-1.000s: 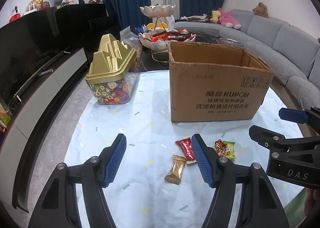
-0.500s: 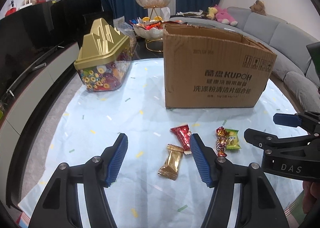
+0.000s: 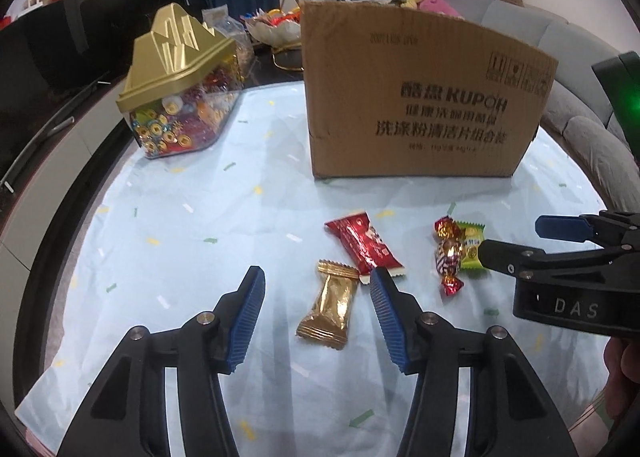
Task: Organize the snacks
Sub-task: 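Grasp the gold wrapper with the left tool while the right tool grasps the green-yellow candy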
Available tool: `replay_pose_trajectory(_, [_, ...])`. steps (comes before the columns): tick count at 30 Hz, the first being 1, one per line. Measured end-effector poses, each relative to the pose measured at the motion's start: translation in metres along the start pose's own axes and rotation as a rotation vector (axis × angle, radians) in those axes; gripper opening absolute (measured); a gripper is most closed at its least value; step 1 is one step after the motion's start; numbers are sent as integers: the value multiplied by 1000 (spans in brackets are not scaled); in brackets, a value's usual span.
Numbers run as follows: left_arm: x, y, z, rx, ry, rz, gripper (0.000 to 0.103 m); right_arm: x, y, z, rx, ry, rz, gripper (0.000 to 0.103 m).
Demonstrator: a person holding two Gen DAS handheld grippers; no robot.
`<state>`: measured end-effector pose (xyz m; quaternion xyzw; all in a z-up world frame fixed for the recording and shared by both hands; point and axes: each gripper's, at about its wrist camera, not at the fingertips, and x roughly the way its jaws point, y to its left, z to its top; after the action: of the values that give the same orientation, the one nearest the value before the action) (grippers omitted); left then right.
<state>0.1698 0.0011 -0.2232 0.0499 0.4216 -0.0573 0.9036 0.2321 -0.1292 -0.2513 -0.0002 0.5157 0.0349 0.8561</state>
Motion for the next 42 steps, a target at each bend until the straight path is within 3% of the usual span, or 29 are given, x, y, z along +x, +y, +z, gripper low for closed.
replay_pose_trajectory(15, [20, -2, -5, 1, 59, -33, 40, 22, 4, 4, 47, 32, 17, 66])
replay_pose_trajectory(24, [27, 0, -6, -12, 79, -38, 23, 28, 10, 7, 44, 13, 28, 49])
replay_pose_trajectory(29, [27, 2, -6, -23, 79, -39, 20, 31, 22, 14, 19, 4, 50, 25])
replay_pose_trajectory(35, [26, 5, -4, -32, 74, -22, 19, 32, 26, 18, 16, -3, 60, 16])
replay_pose_trajectory(42, [20, 5, -3, -30, 60, -6, 19, 21, 21, 15, 6, -18, 64, 16])
